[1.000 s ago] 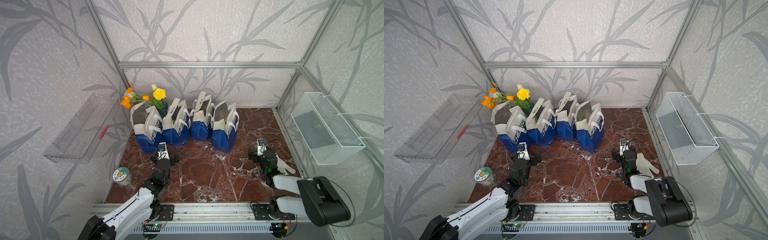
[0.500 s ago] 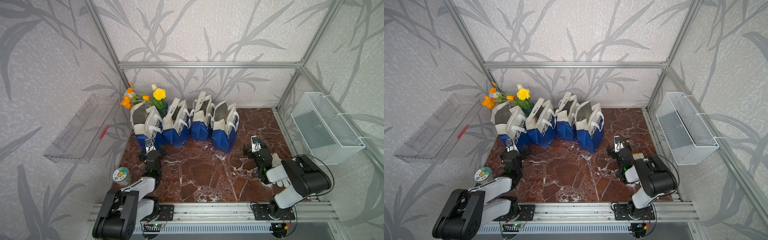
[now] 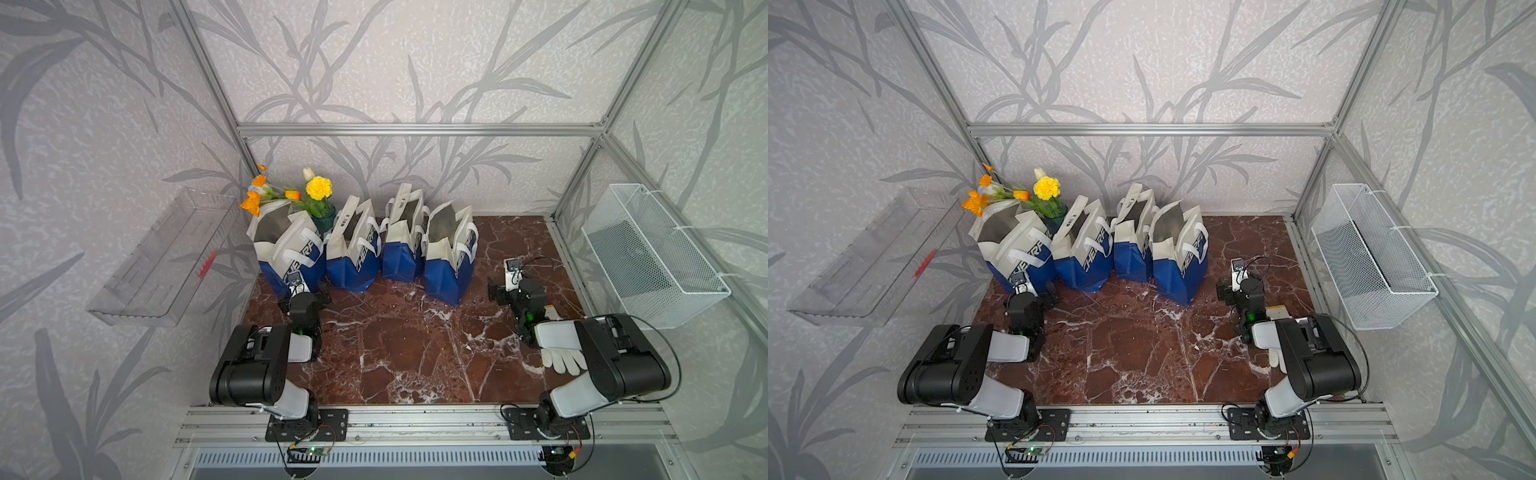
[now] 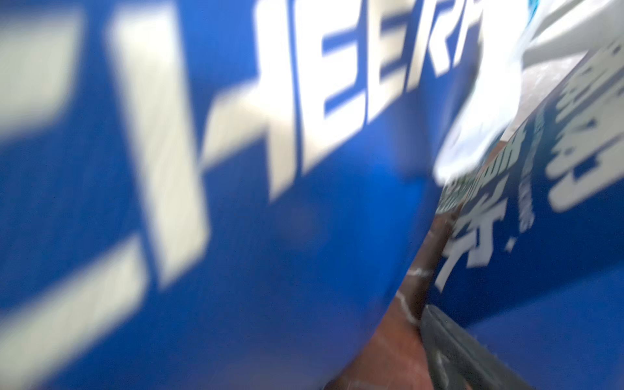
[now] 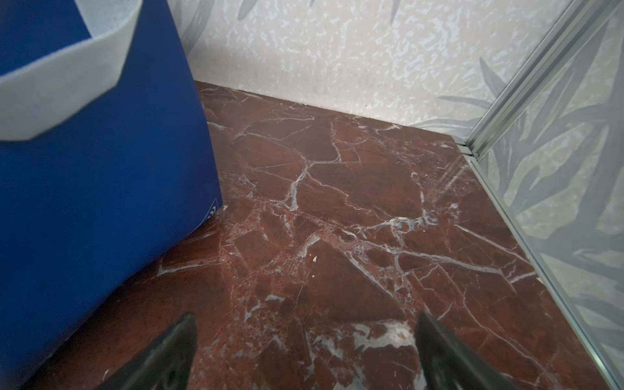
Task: Open the takeout bag
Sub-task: Reset both arms
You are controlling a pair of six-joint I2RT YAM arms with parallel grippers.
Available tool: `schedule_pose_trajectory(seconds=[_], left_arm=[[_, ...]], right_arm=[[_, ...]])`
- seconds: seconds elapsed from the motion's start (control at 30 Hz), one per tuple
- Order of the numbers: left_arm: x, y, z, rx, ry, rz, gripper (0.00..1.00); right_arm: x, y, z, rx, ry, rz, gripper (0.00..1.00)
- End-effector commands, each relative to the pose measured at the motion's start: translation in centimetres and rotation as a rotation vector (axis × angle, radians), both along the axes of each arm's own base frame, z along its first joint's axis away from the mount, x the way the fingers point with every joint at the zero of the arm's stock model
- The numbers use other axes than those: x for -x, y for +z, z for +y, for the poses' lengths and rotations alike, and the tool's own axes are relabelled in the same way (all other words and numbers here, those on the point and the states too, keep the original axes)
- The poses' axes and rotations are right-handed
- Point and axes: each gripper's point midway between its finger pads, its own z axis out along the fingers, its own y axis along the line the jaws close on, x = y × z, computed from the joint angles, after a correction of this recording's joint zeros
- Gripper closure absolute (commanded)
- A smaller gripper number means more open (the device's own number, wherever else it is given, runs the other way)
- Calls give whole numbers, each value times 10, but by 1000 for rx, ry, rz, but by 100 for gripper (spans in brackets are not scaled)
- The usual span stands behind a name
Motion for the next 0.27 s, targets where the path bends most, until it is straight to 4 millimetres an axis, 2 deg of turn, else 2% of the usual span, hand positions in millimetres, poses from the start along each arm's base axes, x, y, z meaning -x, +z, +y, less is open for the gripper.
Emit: schedule_pose_trajectory(seconds=[0.0,0.23], left_arm=[[-9,-5,-6,10,-48,73,0],[-10,-5,-6,8,-46,68,0]], right_arm=[[0,0,2,-16,7,11,1],[-2,-1,1,-44,30,31,1]])
